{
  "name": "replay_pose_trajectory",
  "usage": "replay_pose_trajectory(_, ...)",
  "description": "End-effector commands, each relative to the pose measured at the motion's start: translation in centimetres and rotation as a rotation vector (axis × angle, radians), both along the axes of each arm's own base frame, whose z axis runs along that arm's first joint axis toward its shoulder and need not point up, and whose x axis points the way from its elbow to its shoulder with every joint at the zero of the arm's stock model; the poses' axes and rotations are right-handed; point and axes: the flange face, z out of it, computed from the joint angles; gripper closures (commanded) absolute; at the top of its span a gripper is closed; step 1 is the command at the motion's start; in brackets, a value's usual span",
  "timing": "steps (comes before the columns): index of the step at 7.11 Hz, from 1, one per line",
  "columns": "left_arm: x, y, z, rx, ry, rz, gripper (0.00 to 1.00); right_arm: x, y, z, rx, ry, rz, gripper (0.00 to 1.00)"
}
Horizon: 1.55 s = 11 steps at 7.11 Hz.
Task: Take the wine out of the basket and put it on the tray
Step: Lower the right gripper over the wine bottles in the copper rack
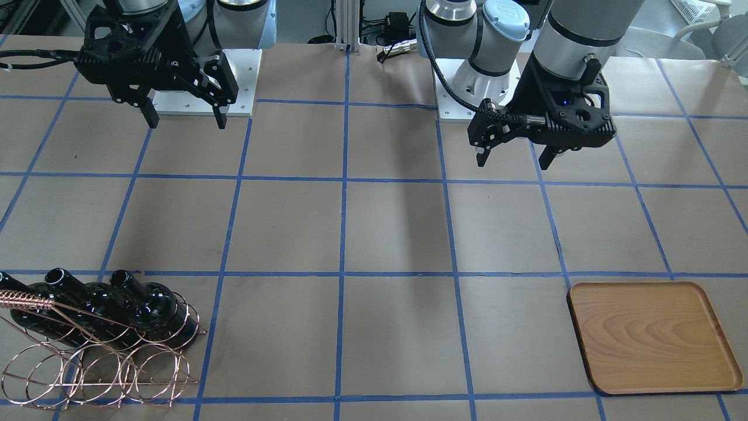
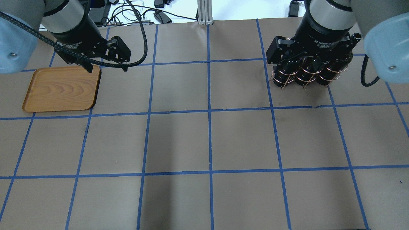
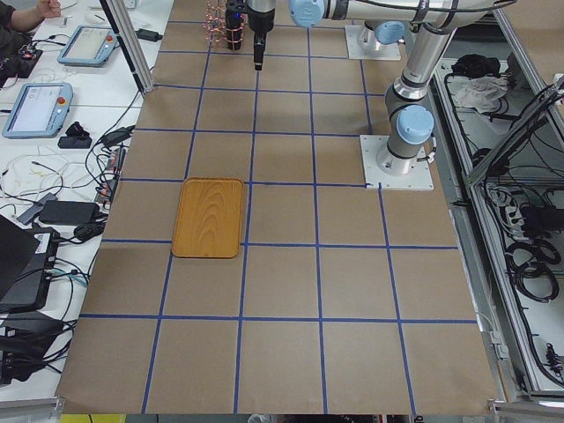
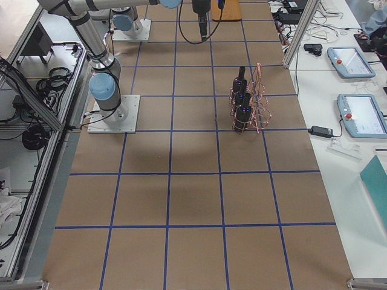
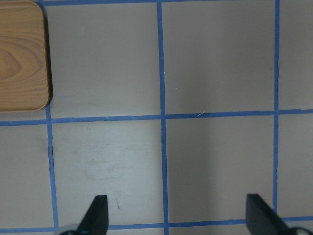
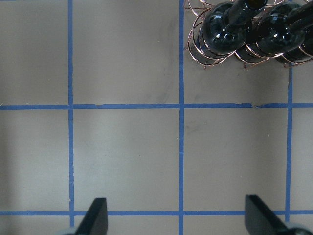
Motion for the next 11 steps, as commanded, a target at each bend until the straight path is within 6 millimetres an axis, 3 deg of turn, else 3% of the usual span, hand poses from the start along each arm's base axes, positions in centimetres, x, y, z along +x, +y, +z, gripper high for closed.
replay_pose_trajectory(1,0.0,0.1,0.2,-0.006,-0.001,-0.002,0.00,-2.6,-5.8,0.0,0.000,0.025,-0.039,0.00)
replay_pose_trajectory(2,0.1,0.0,0.1,-0.002,-0.001,0.000,0.00,-5.4,-8.4,-0.4,0.008,0.016,-0.068,0.00)
replay_pose_trajectory(4,0.1,0.0,-0.1,0.005,-0.007,-0.001,0.00,-11.6,-12.0,-3.7,0.060,0.026,-0.015,0.00)
replay_pose_trajectory(5,0.1,0.0,-0.1,0.005,-0.010,-0.001,0.00,-14.8,-13.6,-4.4,0.025,0.022,-0.031,0.00)
replay_pose_trajectory(8,0.1,-0.1,-0.3,0.008,-0.003,-0.009,0.00,-16.8,-17.4,-9.8,0.053,0.037,0.056,0.00)
replay_pose_trajectory(10,0.1,-0.1,-0.3,0.008,-0.003,-0.009,0.00,-16.9,-18.1,-11.3,0.066,0.024,0.048,0.03)
replay_pose_trajectory(11,0.1,-0.1,-0.3,0.009,-0.003,-0.009,0.00,-16.9,-18.2,-11.7,0.072,0.023,0.055,0.20)
